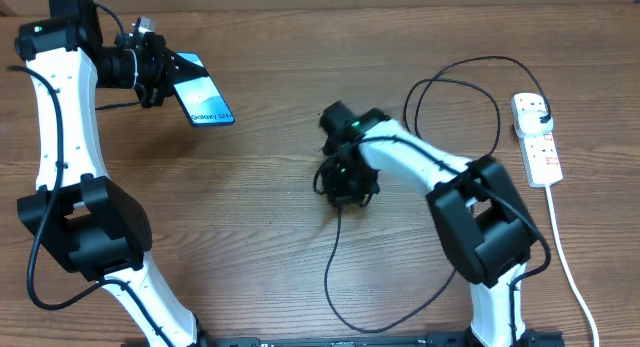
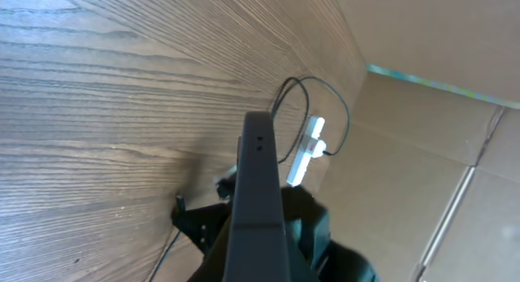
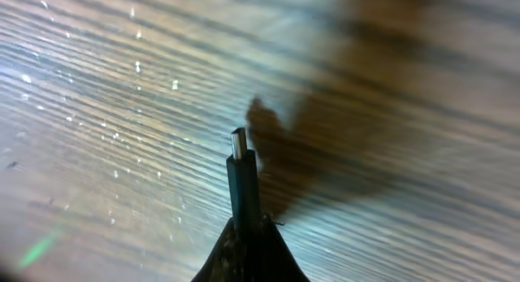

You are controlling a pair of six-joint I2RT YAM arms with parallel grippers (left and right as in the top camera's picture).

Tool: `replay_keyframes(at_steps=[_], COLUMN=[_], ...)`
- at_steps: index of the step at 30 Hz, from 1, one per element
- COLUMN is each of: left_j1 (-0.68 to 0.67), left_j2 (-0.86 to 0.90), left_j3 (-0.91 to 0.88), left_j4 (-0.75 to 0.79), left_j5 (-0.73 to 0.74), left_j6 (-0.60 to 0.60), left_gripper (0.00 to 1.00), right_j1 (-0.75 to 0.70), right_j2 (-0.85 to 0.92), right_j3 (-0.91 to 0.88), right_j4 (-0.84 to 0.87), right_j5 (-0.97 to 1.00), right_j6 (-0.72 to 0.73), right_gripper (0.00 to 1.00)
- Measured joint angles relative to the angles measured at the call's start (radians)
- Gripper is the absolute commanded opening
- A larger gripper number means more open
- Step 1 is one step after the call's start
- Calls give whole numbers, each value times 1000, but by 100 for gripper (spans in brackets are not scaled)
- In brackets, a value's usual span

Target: Plug charger to phone and switch on socket

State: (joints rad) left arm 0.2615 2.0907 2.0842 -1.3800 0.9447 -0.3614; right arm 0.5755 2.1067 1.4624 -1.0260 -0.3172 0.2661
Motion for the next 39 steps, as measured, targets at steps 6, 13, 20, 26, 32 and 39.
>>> replay_keyframes(at_steps=[6, 13, 20, 26, 32, 39], left_j1=[-7, -43, -109, -159, -187, -197], left_j2=[0, 0, 0, 0, 0, 0], left_j3=[0, 0, 0, -1, -2, -2], left_j4=[55, 139, 359, 632, 937, 1059], left_j5=[102, 209, 291, 311, 311, 297], left_j6=[3, 5, -68, -249, -475, -638], left_gripper=[5, 5, 4, 4, 4, 4], right_j1=[-135, -248, -260, -260, -260, -261], right_j2=[-48, -149, -154, -154, -154, -154], right_j3=[5, 19, 21, 21, 28, 49], right_j4=[-17, -73, -68, 21, 100, 144], right_j5=[-249, -578, -925, -1142, -1203, -1122], right_j6=[-146, -329, -478, -499, -425, -346], right_gripper=[4, 4, 5, 5, 6, 7])
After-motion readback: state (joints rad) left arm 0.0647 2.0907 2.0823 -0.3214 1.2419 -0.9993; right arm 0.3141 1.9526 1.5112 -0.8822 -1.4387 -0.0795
